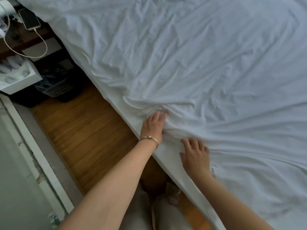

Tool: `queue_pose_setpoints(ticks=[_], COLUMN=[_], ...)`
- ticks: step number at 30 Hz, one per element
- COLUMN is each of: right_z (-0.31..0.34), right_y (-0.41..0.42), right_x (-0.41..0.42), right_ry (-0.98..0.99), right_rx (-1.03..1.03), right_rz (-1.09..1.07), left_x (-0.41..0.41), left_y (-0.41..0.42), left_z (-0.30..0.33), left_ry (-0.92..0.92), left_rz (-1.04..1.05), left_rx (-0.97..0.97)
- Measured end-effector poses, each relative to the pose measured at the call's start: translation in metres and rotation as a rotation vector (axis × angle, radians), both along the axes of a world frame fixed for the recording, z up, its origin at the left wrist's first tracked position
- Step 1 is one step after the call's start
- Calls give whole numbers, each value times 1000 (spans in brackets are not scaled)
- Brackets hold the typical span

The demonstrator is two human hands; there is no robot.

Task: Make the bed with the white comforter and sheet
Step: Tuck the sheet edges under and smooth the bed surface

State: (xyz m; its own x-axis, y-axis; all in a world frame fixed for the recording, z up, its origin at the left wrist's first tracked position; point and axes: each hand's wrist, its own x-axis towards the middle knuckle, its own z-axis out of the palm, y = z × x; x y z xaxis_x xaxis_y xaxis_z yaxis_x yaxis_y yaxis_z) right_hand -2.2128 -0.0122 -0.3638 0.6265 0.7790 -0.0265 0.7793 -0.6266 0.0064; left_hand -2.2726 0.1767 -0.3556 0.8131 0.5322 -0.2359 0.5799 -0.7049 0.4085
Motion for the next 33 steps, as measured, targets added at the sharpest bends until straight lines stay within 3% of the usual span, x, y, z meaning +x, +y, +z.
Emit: queue_pose_setpoints(ticks=[2,4,7,10,12,14,16,18,20,25,29,33], right_z=[3,6,13,28,29,21,15,17,19,4,8,19], right_y=[0,-3,-9,-13,-23,-32,-30,-30,-44,-97,-102,-136], right_x=[1,6,26,40,35,26,21,8,-14,-49,-35,-15], right_ry=[115,244,415,539,623,758,592,288,186,184,290,581], right_rx=[-85,-82,75,358,340,83,-97,-109,-48,-118,-48,-60], right_rz=[-210,-275,-183,-68,32,20,22,44,-99,-536,-517,-319], left_x=[11,19,13,-8,-14,-11,-5,-3,-1,9,18,21], left_y=[4,4,10,33,37,25,16,15,13,-35,-77,-86], left_z=[-3,-4,9,23,31,30,23,18,18,21,7,10], left_ry=[-54,-161,-163,-156,-74,184,357,460,503,253,56,-32], left_rz=[-35,-90,-167,-266,-389,-512,-551,-610,-648,-820,-825,-787], left_rx=[56,46,61,145,169,170,198,242,299,242,293,142])
